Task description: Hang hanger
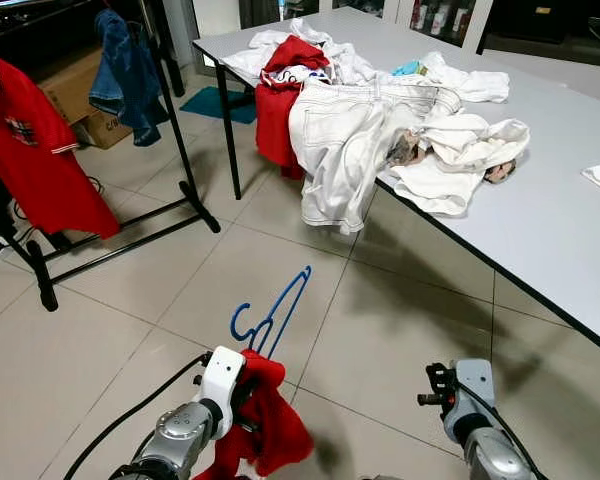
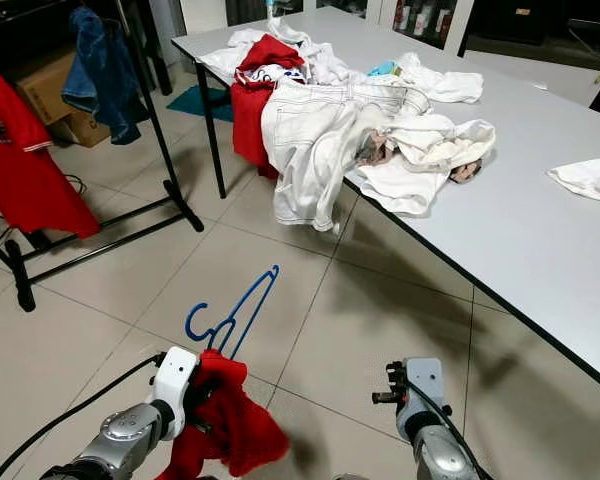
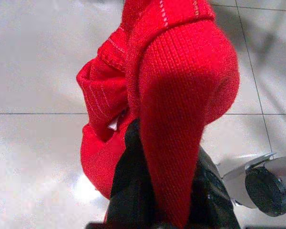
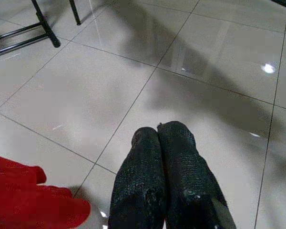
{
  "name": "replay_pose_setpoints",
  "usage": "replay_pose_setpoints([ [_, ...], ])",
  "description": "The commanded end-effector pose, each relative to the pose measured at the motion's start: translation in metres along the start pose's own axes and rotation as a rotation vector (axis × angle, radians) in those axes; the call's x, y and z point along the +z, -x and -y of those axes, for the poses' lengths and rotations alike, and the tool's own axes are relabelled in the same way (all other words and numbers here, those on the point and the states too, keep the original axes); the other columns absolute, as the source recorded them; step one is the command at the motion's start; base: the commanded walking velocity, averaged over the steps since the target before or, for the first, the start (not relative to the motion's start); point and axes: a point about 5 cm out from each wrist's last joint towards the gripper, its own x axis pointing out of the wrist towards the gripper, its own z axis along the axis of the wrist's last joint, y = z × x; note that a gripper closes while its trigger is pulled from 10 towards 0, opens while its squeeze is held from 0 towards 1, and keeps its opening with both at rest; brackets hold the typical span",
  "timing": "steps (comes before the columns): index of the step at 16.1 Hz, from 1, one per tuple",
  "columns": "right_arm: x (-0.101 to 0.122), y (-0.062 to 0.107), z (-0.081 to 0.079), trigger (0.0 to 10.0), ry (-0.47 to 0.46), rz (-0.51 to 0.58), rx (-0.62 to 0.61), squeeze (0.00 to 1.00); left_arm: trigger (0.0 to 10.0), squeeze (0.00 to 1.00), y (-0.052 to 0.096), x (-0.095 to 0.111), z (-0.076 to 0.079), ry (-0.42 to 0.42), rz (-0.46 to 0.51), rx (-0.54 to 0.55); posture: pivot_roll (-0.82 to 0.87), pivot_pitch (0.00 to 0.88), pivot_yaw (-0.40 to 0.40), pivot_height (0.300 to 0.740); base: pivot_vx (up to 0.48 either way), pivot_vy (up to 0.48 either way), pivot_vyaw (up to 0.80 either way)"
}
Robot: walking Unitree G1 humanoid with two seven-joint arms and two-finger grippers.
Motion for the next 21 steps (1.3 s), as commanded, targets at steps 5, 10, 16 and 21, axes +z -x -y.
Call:
replay_pose_setpoints([
  [5, 0.0005, 0.0001, 0.0033, 10.0, -0.001, -0.001, -0.014, 0.0, 10.0, 0.0, 0.0004, -0.0014, -0.0004, 0.002, -0.006, 0.006, -0.13, 0.0, 0.052, 0.74, 0.0, 0.0, 0.0],
  [10, 0.0003, 0.0002, 0.0024, 10.0, -0.005, 0.002, -0.015, 0.0, 10.0, 0.0, 0.0008, -0.0037, 0.0006, -0.006, -0.019, 0.001, -0.14, 0.0, 0.054, 0.74, 0.0, 0.0, 0.0],
  [16, 0.0007, -0.0014, 0.0001, 10.0, -0.002, -0.004, -0.009, 0.0, 10.0, 0.0, 0.0022, -0.0044, -0.0025, -0.01, -0.023, 0.009, -0.13, 0.0, 0.052, 0.74, 0.0, 0.0, 0.0],
  [21, -0.0006, -0.0004, 0.0005, 10.0, 0.004, -0.009, -0.007, 0.0, 10.0, 0.0, 0.0031, -0.0063, -0.0025, -0.011, -0.026, 0.007, -0.13, 0.0, 0.053, 0.74, 0.0, 0.0, 0.0],
])
